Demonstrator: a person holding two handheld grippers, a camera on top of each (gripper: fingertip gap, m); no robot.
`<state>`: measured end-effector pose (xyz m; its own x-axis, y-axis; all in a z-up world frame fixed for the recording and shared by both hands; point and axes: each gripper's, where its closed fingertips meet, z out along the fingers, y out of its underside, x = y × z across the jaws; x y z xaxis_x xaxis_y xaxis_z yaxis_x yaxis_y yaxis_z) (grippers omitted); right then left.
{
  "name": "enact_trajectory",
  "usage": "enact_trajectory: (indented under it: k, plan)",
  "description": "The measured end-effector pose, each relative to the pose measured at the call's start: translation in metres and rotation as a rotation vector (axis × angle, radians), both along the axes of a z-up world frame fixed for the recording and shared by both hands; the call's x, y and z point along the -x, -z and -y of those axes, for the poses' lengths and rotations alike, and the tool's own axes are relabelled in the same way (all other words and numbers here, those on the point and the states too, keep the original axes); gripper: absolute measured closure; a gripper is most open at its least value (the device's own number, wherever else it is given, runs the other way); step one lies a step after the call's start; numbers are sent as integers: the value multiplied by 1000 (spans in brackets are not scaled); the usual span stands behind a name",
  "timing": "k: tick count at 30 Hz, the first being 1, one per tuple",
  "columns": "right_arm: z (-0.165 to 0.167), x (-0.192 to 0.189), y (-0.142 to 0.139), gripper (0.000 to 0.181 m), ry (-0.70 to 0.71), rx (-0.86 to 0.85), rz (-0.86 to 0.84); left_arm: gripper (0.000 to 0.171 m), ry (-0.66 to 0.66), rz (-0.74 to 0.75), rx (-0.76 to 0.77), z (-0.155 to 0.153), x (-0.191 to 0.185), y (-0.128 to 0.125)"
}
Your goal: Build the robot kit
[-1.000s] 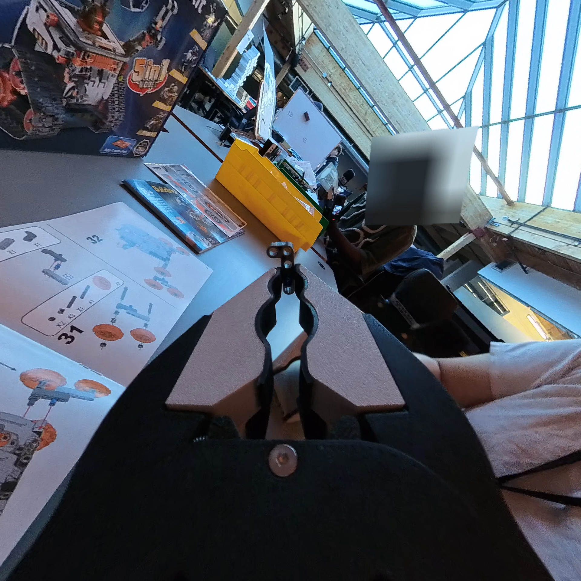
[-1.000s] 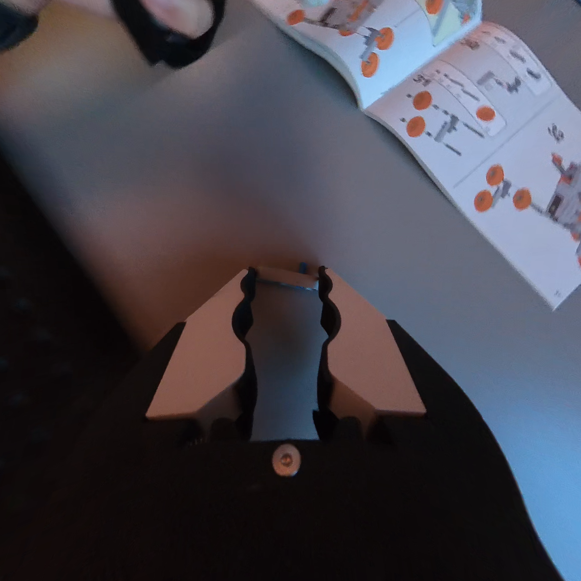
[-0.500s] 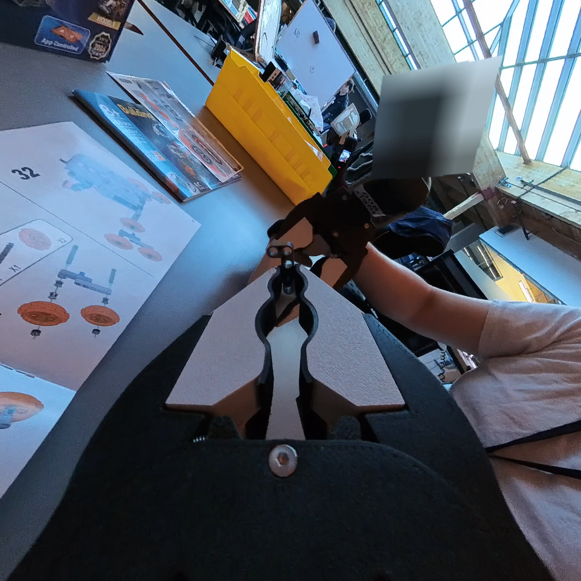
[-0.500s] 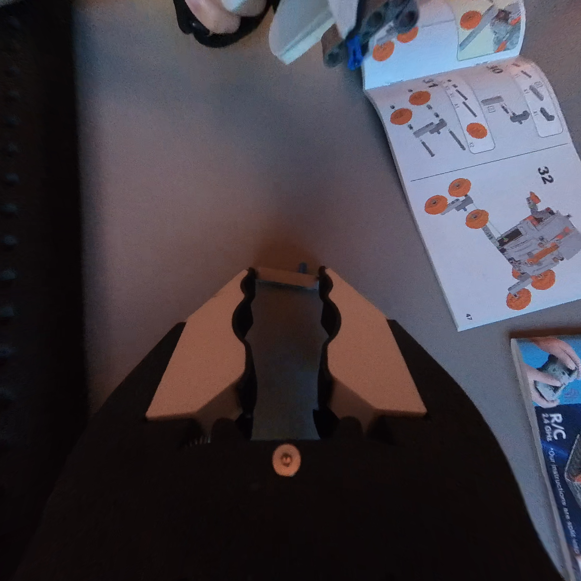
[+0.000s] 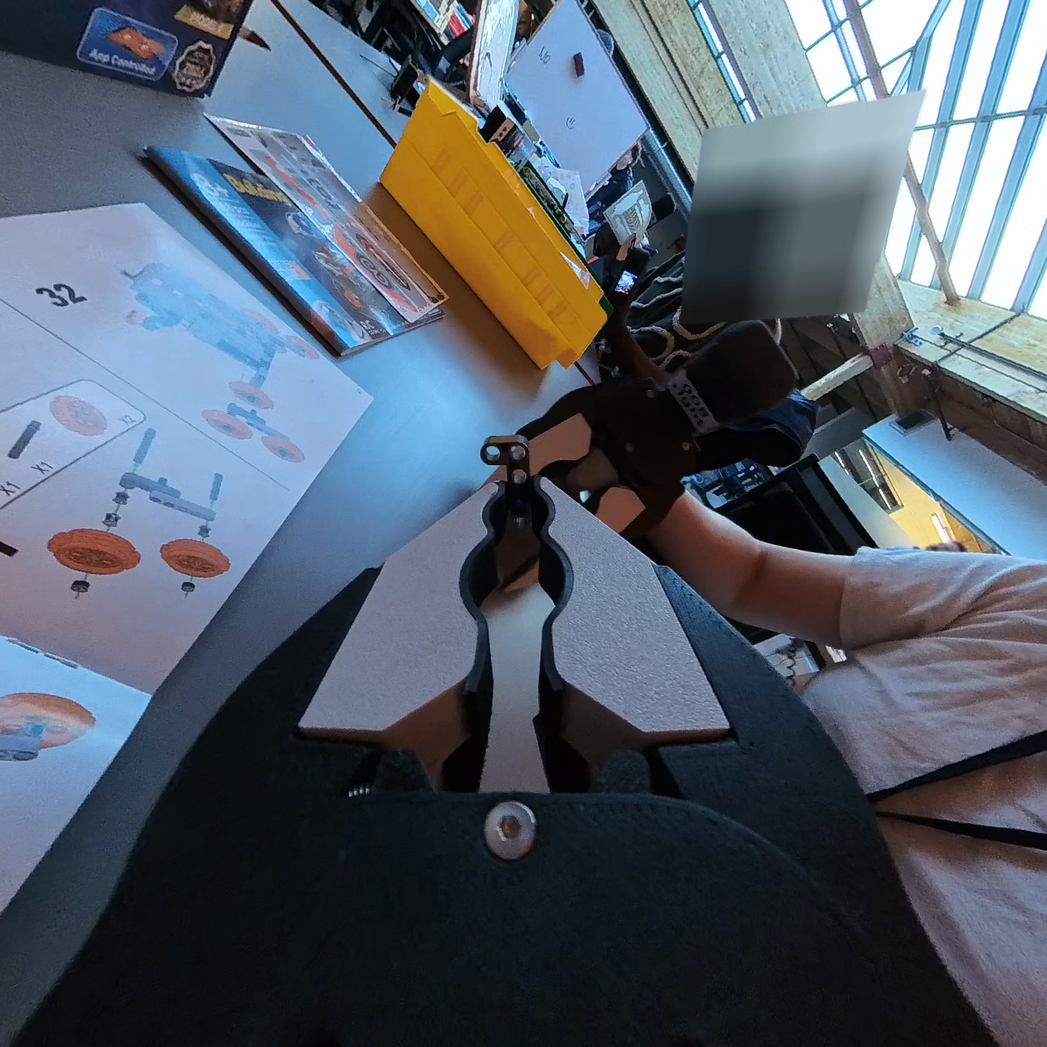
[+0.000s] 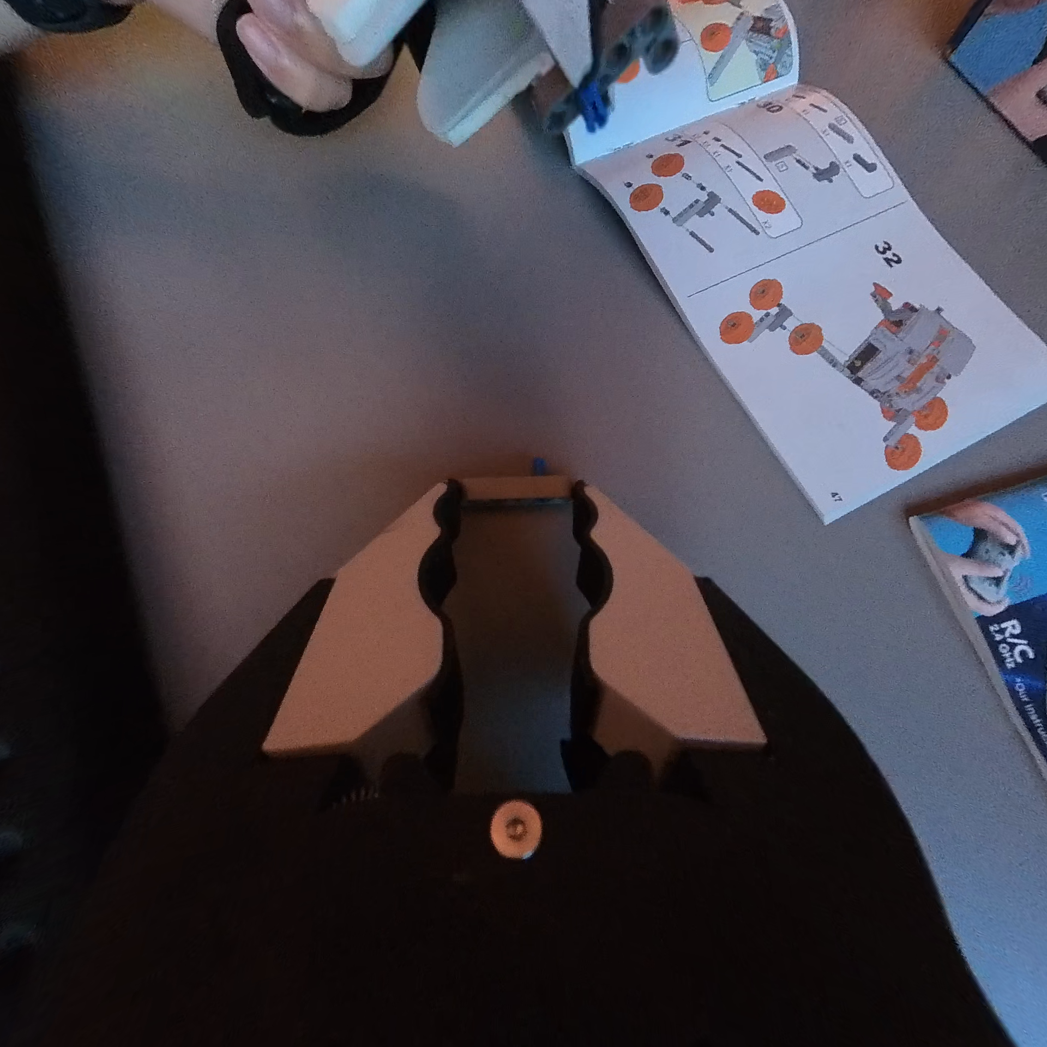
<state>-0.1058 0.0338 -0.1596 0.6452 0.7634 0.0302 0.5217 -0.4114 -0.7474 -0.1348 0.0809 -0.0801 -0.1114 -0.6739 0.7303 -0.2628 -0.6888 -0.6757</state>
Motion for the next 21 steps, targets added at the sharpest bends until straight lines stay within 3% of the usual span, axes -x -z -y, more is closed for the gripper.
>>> enact_trajectory:
  k: [2, 5, 8, 12, 15, 21]
  plan:
    - [-7, -2, -7, 142, -20, -76, 75, 168, 9, -13, 31, 1, -2, 4]
    - [-27, 2, -51, 143, -60, -325, 100, 168, -1, 20, 80, -2, -10, -2]
    - [-53, 4, -77, 143, -106, -397, 80, 167, -35, 60, 138, -18, -18, -15]
    - [-73, 11, -71, 143, -188, -361, 28, 168, -93, 111, 154, -34, -20, -23]
    - [-70, 15, -73, 143, -205, -432, -30, 168, -102, 51, 126, -27, -14, -11]
    - [-65, 3, -57, 143, -208, -437, 70, 168, -147, 33, 96, -37, -18, -2]
